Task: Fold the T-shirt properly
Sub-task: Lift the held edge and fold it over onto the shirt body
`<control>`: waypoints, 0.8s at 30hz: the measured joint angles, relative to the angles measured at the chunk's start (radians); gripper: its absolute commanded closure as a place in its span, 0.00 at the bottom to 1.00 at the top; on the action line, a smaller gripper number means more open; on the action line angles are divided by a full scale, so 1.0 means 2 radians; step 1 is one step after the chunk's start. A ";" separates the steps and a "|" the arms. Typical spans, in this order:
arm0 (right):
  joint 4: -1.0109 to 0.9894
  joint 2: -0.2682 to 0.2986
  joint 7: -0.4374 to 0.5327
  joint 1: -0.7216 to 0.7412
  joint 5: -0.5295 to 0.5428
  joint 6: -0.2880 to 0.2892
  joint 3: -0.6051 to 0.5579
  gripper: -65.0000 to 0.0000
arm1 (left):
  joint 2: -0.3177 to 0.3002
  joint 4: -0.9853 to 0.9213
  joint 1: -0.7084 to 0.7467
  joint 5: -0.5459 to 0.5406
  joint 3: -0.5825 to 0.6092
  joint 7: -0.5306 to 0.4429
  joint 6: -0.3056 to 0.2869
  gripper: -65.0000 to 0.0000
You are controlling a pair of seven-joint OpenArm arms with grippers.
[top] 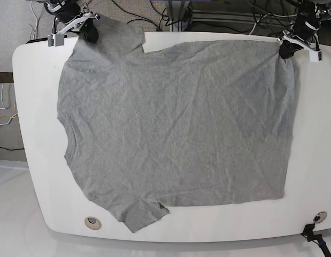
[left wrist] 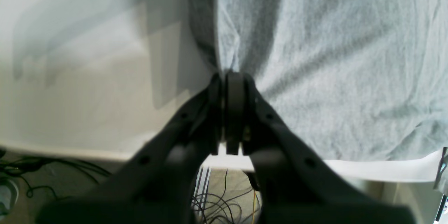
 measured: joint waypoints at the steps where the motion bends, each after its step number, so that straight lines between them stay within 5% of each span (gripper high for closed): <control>1: 0.000 0.000 -0.001 0.000 -0.001 0.000 0.000 1.00 | 0.000 0.000 0.000 0.000 -0.001 0.000 0.000 1.00; 20: 0.002 0.031 -0.007 0.127 -0.004 -0.004 -0.016 1.00 | 0.040 0.056 -0.118 0.025 0.003 0.030 0.013 1.00; 24: 0.000 0.024 -0.064 0.180 -0.005 -0.003 -0.017 1.00 | 0.045 0.054 -0.153 0.028 -0.001 0.058 0.019 1.00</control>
